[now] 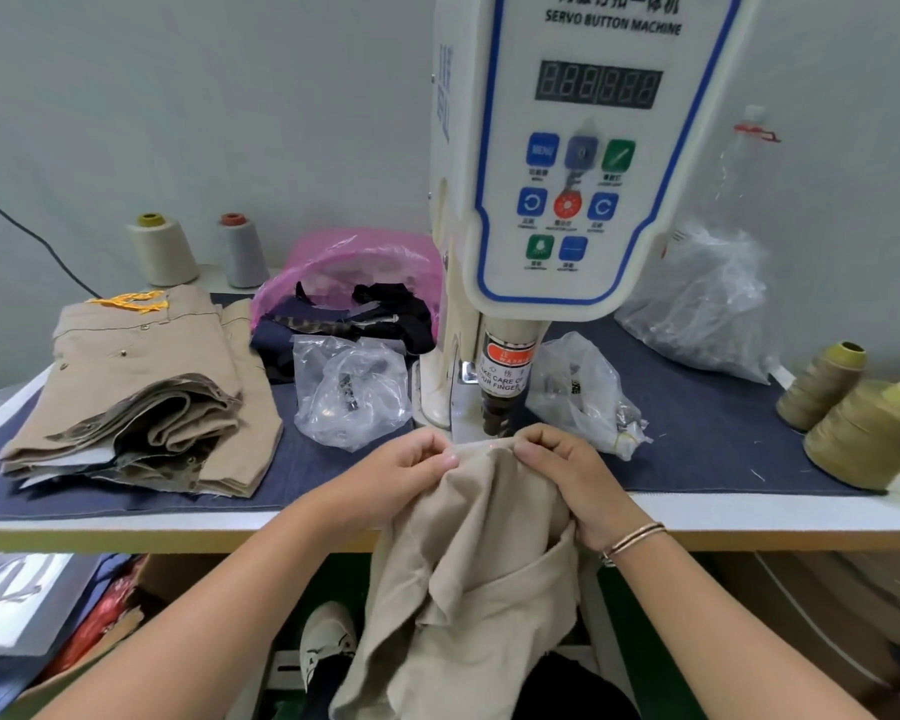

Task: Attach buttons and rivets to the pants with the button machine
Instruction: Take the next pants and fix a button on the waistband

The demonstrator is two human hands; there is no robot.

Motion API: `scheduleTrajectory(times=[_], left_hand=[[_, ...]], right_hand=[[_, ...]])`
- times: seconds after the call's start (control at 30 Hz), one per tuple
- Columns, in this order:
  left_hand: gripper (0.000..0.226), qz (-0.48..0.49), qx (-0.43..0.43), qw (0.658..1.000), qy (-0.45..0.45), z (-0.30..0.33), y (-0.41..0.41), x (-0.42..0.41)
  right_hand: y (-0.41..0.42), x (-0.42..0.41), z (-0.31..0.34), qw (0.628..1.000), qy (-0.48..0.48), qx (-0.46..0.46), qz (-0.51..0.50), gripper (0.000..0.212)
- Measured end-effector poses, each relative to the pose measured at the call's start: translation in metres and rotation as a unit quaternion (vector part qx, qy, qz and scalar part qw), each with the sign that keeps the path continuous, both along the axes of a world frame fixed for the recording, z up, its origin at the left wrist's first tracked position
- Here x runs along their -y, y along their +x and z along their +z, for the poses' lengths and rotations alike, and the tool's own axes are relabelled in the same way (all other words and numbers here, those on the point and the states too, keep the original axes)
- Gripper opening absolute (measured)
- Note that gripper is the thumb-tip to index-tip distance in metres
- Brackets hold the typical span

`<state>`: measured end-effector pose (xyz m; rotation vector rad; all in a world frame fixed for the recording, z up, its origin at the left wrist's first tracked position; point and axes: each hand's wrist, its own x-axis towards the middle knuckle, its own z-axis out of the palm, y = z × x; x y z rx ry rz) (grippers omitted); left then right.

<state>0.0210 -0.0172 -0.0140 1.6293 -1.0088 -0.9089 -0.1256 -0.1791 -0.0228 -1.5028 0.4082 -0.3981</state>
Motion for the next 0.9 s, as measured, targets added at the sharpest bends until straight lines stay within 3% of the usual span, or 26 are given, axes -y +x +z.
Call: scheduleTrajectory(times=[0.17, 0.3, 0.47, 0.9], left_hand=[[0.007, 0.017, -0.095, 0.995, -0.017, -0.007, 0.003, 0.004], [0.005, 0.008, -0.213, 0.976, -0.038, -0.005, 0.003, 0.003], [0.022, 0.015, -0.299, 0.952, -0.059, -0.006, 0.003, 0.001], [0.032, 0.045, -0.334, 0.934, -0.114, -0.018, 0.004, 0.002]], right_hand=[[0.001, 0.002, -0.007, 1.0, 0.02, -0.002, -0.003, 0.026], [0.0, 0.002, -0.007, 0.999, 0.037, 0.015, -0.002, 0.016], [-0.002, 0.005, -0.01, 0.998, 0.056, 0.019, 0.009, 0.01], [0.0, 0.006, -0.013, 0.998, 0.051, 0.026, -0.003, 0.014]])
